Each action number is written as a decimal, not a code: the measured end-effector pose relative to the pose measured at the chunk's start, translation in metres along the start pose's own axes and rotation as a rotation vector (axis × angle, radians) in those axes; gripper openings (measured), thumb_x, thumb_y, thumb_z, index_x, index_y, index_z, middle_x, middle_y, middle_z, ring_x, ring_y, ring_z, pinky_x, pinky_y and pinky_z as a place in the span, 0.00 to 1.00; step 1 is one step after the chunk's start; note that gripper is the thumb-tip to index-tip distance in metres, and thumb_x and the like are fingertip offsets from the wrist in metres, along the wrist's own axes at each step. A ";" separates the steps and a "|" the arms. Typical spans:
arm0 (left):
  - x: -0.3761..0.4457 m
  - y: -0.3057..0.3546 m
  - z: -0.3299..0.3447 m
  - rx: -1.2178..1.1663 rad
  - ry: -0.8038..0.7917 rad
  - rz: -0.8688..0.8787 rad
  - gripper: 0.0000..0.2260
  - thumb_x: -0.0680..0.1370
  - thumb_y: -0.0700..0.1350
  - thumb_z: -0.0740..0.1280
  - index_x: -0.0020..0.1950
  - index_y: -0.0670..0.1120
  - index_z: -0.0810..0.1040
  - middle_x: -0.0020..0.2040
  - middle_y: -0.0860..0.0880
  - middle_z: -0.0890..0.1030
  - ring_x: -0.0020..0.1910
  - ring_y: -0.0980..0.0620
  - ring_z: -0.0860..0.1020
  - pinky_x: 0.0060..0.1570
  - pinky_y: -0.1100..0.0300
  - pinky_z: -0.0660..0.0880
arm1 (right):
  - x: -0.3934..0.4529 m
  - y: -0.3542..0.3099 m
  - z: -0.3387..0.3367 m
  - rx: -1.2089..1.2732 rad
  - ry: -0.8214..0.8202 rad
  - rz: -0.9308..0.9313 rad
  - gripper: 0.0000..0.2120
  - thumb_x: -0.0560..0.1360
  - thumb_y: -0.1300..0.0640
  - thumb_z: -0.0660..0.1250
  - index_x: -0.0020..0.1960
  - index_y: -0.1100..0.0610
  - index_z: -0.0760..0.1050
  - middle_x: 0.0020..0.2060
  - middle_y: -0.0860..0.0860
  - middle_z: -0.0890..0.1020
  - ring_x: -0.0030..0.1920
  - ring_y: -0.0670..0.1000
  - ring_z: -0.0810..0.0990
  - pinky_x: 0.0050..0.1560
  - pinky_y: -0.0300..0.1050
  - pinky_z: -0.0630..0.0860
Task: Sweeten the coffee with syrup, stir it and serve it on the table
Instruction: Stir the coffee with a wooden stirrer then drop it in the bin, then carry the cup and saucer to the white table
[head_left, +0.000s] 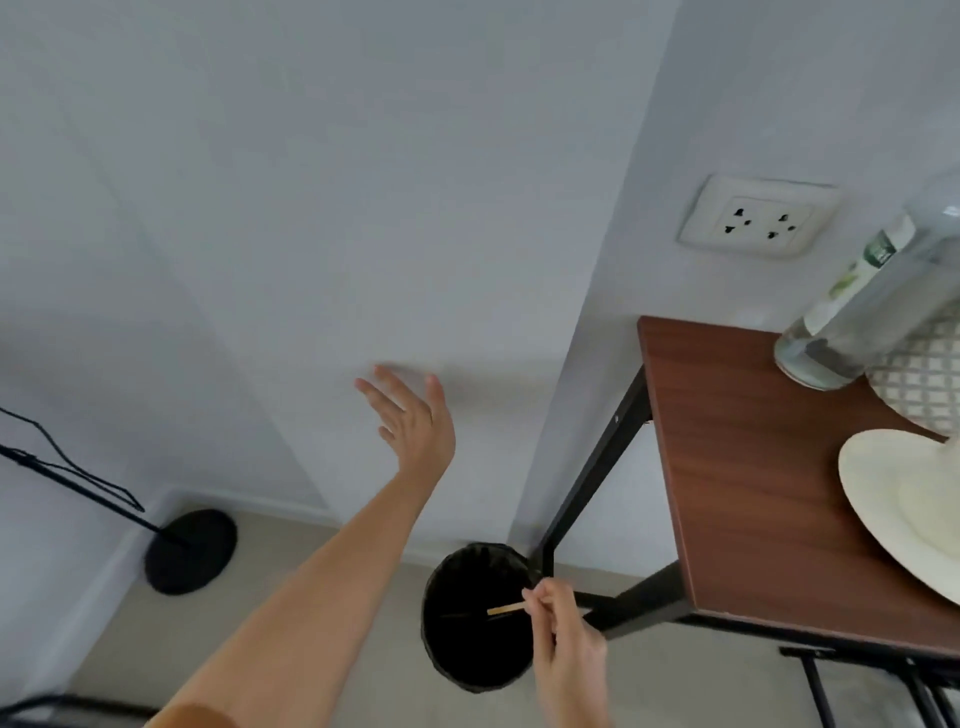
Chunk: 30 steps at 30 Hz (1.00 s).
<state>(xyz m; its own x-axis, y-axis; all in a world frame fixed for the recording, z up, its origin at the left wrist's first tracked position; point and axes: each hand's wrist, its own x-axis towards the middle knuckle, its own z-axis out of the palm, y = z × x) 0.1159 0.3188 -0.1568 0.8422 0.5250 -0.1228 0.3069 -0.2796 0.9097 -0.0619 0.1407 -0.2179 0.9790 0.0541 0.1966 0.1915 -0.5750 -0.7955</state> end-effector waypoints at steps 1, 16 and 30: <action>0.004 -0.001 0.007 -0.019 0.010 -0.004 0.33 0.83 0.60 0.48 0.78 0.51 0.30 0.78 0.47 0.28 0.81 0.47 0.41 0.76 0.37 0.41 | 0.002 0.017 0.013 -0.018 -0.027 0.018 0.05 0.80 0.50 0.61 0.46 0.49 0.68 0.25 0.41 0.71 0.25 0.32 0.72 0.29 0.17 0.66; 0.025 -0.013 0.034 -0.018 0.106 -0.027 0.38 0.81 0.59 0.54 0.79 0.45 0.34 0.80 0.42 0.34 0.80 0.41 0.43 0.72 0.28 0.48 | -0.006 0.015 0.027 -0.309 -0.180 0.328 0.28 0.84 0.44 0.38 0.54 0.45 0.78 0.51 0.45 0.86 0.54 0.47 0.85 0.57 0.31 0.72; -0.125 0.122 0.021 0.067 -0.109 0.399 0.35 0.83 0.59 0.51 0.80 0.47 0.34 0.81 0.48 0.33 0.80 0.49 0.36 0.75 0.36 0.40 | -0.031 -0.047 -0.292 -0.157 0.741 0.246 0.02 0.81 0.55 0.62 0.53 0.50 0.73 0.42 0.43 0.81 0.43 0.48 0.82 0.42 0.42 0.77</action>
<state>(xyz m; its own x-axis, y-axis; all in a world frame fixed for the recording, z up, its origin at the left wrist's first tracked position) 0.0573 0.2026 -0.0384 0.9418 0.2776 0.1899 -0.0282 -0.4976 0.8669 -0.1219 -0.0721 -0.0189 0.6796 -0.6151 0.3998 -0.0906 -0.6111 -0.7863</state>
